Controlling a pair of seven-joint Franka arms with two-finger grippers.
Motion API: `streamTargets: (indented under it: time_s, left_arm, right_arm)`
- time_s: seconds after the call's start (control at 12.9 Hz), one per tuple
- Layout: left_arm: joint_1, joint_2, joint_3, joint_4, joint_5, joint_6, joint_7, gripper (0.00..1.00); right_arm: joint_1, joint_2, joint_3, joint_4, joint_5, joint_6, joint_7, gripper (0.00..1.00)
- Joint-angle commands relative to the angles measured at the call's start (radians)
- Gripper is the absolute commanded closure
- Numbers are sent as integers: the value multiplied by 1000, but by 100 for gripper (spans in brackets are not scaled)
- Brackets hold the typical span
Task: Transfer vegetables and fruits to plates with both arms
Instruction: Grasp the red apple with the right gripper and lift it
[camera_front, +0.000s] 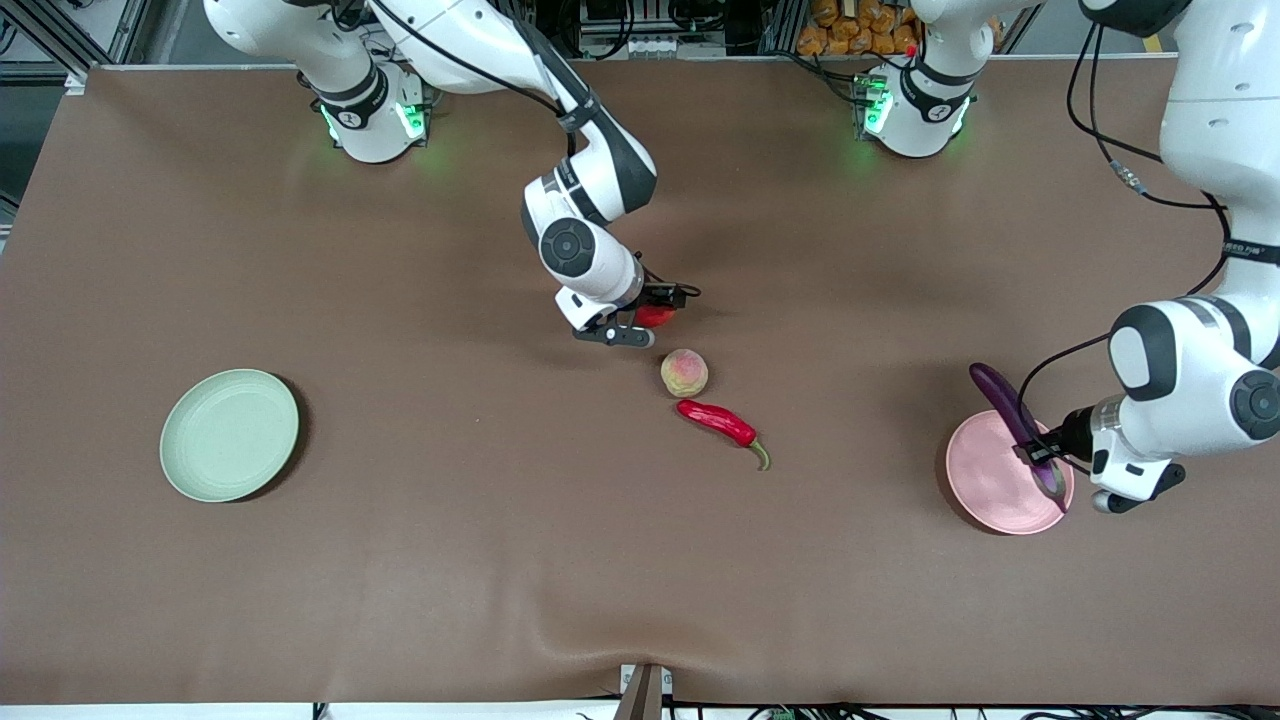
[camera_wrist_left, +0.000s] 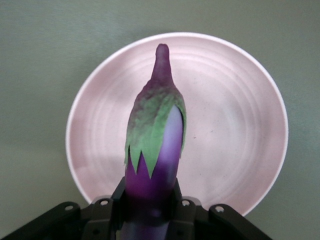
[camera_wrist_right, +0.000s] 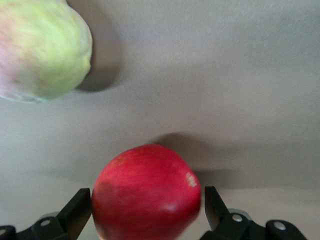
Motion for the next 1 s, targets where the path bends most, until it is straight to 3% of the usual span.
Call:
streamTargets:
  time_s: [0.0,0.08,0.15,0.23,0.31,0.46,0.69,0.77,0.93]
  left_arm:
    - [6,25,-9,31,-18,-3,31,100]
    - [4,28,-9,29,-19,7,31,100]
    - [4,29,-9,28,-19,7,31,100]
    - [6,31,-9,28,-18,7,31,100]
    - [9,29,-9,28,-19,12,32,100]
    - [12,29,-9,29,-18,12,41,100]
    - [15,46,-9,29,-19,47,49,100]
    - [15,51,-9,31,-19,49,58,96]
    - [14,51,-9,32,-22,49,48,37]
  right_arm:
    - [27,19,-12,9,4,11,3,0]
    - [27,19,-12,8,3,11,3,0]
    - [27,17,-14,8,3,11,2,18]
    - [27,16,-15,9,3,12,2,62]
    - [23,13,-17,8,3,15,3,95]
    - [14,-16,-39,-1,3,11,71,100]
    - [21,-136,-154,-23,1,-44,187,100]
    - [21,-176,-206,-20,1,-73,184,100]
    - [20,-239,-315,14,0,-173,163,100]
